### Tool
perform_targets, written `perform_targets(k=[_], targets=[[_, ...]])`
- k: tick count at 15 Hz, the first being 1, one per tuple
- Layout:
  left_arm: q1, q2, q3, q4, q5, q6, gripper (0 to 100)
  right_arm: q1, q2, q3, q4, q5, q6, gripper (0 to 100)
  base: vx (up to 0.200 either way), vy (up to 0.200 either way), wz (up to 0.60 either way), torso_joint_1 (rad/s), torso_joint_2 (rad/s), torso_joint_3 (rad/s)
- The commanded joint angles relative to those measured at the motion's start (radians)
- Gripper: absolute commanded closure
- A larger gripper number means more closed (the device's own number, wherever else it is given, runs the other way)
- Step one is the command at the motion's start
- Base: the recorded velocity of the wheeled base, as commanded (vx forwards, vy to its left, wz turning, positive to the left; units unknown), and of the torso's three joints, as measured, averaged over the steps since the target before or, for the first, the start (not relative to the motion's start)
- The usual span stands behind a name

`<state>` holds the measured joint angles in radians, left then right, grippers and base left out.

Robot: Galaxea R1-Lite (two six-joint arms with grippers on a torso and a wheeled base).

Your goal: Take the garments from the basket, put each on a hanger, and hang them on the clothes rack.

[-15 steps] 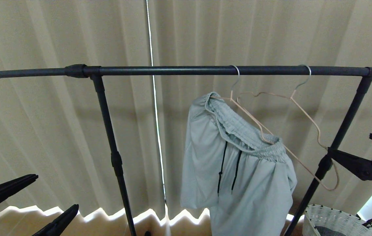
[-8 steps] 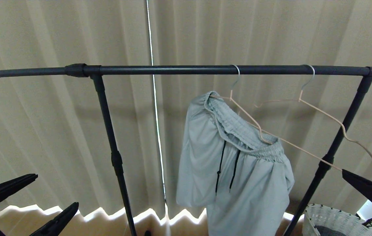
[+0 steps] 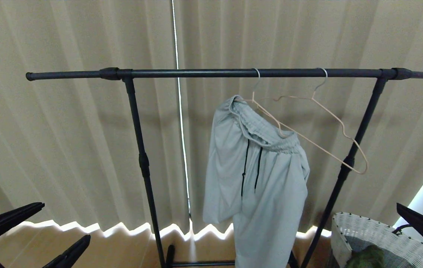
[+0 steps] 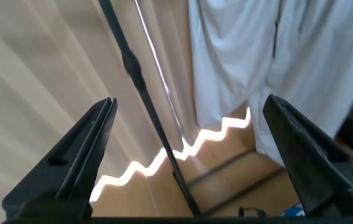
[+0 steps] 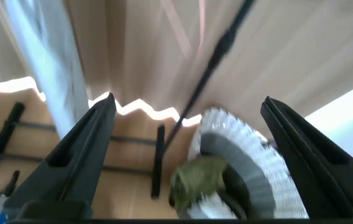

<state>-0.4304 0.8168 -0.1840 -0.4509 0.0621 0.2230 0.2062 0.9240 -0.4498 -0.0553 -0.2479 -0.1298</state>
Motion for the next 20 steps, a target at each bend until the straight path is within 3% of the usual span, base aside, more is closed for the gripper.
perform_targets(k=[1, 3, 6, 10, 12, 20], targets=[[-0.002, -0.001, 0.006, -0.002, 0.001, -0.001, 0, -0.033, -0.002, 0.02, -0.001, 0.002, -0.01, 0, 0.0, 0.0, 0.0, 0.0, 0.0, 0.0], [-0.001, 0.002, 0.006, -0.002, 0.001, -0.002, 0, -0.039, -0.001, 0.036, -0.001, 0.006, -0.013, 0, 0.0, 0.0, 0.0, 0.0, 0.0, 0.0], [-0.001, 0.039, 0.012, -0.002, -0.001, -0.002, 0, -0.039, -0.004, 0.138, -0.008, 0.009, -0.013, 0, 0.0, 0.0, 0.0, -0.011, 0.04, 0.017], [0.022, 0.039, 0.001, -0.042, 0.001, -0.002, 0, -0.041, 0.001, 0.244, -0.158, 0.007, -0.008, 0, 0.0, 0.0, 0.0, -0.157, 0.38, 0.215], [0.078, 0.044, 0.001, -0.046, -0.001, 0.001, 0, -0.053, 0.004, 0.244, -0.167, 0.002, -0.016, 0, 0.0, 0.0, 0.0, -0.188, 0.47, 0.281], [0.099, 0.067, 0.0, -0.046, -0.001, -0.001, 0, -0.05, 0.002, 0.27, -0.167, 0.001, -0.045, 0, 0.0, 0.0, 0.0, -0.17, 0.46, 0.294]])
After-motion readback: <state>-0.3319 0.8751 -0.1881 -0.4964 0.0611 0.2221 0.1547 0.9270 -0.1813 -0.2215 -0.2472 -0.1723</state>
